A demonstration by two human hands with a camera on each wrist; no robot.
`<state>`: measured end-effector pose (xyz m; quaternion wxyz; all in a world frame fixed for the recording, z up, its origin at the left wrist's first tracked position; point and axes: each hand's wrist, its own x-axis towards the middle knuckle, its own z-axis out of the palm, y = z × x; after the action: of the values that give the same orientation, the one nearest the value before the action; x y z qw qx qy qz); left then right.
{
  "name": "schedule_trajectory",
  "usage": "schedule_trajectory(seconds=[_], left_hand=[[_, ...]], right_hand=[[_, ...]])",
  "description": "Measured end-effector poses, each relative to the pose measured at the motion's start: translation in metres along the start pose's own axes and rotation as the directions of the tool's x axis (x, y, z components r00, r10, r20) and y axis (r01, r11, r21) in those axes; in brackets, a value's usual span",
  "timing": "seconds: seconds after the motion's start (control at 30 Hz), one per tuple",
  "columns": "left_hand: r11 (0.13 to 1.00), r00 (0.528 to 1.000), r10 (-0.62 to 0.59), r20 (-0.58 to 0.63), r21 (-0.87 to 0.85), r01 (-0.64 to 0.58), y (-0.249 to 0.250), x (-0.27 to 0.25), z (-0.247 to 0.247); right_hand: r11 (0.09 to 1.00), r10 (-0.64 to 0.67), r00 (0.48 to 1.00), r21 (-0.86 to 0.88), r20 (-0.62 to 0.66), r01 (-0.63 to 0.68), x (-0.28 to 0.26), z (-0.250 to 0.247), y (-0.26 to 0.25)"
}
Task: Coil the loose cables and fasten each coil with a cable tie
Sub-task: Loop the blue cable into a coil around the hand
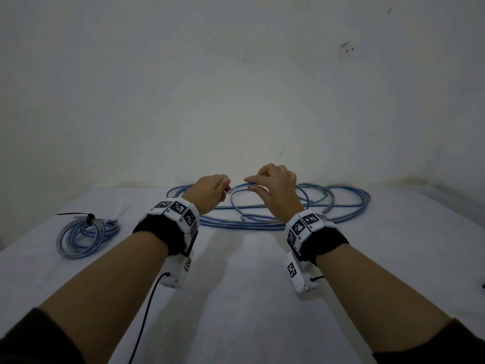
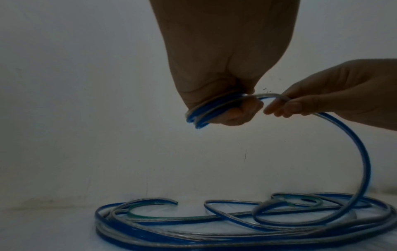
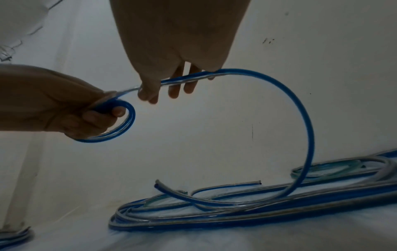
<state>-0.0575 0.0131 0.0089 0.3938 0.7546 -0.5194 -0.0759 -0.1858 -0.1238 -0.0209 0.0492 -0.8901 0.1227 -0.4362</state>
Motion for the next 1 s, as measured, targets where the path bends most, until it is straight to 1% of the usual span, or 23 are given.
schedule_trajectory(seconds=[0.03, 0.07, 0.13, 0.17, 0.23, 0.3, 0.37, 0.47, 0.53, 0.6, 0.67, 0.73, 0.8, 0.9, 1.0], left_hand=[[1.000, 1.000, -0.013, 0.003, 0.028, 0.013, 0.001, 0.000, 0.000], [0.999, 1.000, -0.029, 0.004, 0.027, 0.028, 0.001, 0.000, -0.001], [0.997, 0.999, -0.052, 0.009, -0.061, 0.052, 0.000, 0.000, -0.001], [0.991, 0.998, -0.056, 0.009, -0.120, 0.057, 0.000, -0.001, -0.001], [0.982, 0.998, -0.058, 0.025, -0.180, 0.062, 0.002, -0.002, 0.000], [0.985, 0.998, -0.044, 0.052, -0.167, 0.052, 0.004, -0.004, 0.000], [0.981, 0.995, -0.022, 0.100, -0.191, 0.041, 0.007, -0.004, -0.001], [0.950, 0.982, -0.012, 0.188, -0.305, 0.069, 0.012, -0.004, -0.004], [0.921, 0.976, -0.014, 0.217, -0.376, 0.097, 0.016, -0.004, -0.007], [0.911, 0.976, -0.024, 0.217, -0.396, 0.111, 0.018, -0.004, -0.010], [0.921, 0.979, -0.042, 0.200, -0.371, 0.116, 0.020, -0.005, -0.013], [0.923, 0.977, -0.045, 0.208, -0.365, 0.120, 0.020, -0.006, -0.015], [0.903, 0.972, -0.055, 0.230, -0.404, 0.147, 0.019, -0.006, -0.016], [0.853, 0.969, -0.082, 0.235, -0.487, 0.190, 0.016, -0.007, -0.017], [0.785, 0.976, -0.122, 0.178, -0.585, 0.205, 0.013, -0.009, -0.020]], right_hand=[[1.000, 0.018, 1.000, 0.004, -0.011, -0.018, 0.000, 0.000, 0.000], [0.998, 0.057, 0.998, 0.036, 0.014, -0.058, 0.002, -0.002, -0.001], [0.978, 0.137, 0.988, 0.150, 0.077, -0.148, 0.004, -0.005, -0.004], [0.972, 0.141, 0.986, 0.176, 0.087, -0.154, 0.005, -0.006, -0.005], [0.980, 0.114, 0.991, 0.154, 0.075, -0.125, 0.005, -0.005, -0.005], [0.984, 0.134, 0.988, 0.109, 0.077, -0.142, 0.009, -0.004, -0.002], [0.990, 0.136, 0.987, 0.028, 0.086, -0.139, 0.013, -0.005, 0.002], [0.992, 0.124, 0.984, -0.018, 0.128, -0.123, 0.018, -0.004, 0.004], [0.991, 0.132, 0.978, -0.022, 0.164, -0.130, 0.020, -0.003, 0.003], [0.990, 0.127, 0.966, 0.026, 0.224, -0.136, 0.020, 0.000, 0.001], [0.980, 0.121, 0.949, 0.120, 0.292, -0.162, 0.018, 0.001, -0.002], [0.963, 0.117, 0.936, 0.191, 0.332, -0.188, 0.015, 0.001, -0.003], [0.943, 0.097, 0.933, 0.269, 0.347, -0.198, 0.012, 0.001, -0.005], [0.887, 0.082, 0.939, 0.405, 0.335, -0.222, 0.005, 0.000, -0.006], [0.872, 0.116, 0.932, 0.414, 0.343, -0.260, -0.001, -0.002, -0.003]])
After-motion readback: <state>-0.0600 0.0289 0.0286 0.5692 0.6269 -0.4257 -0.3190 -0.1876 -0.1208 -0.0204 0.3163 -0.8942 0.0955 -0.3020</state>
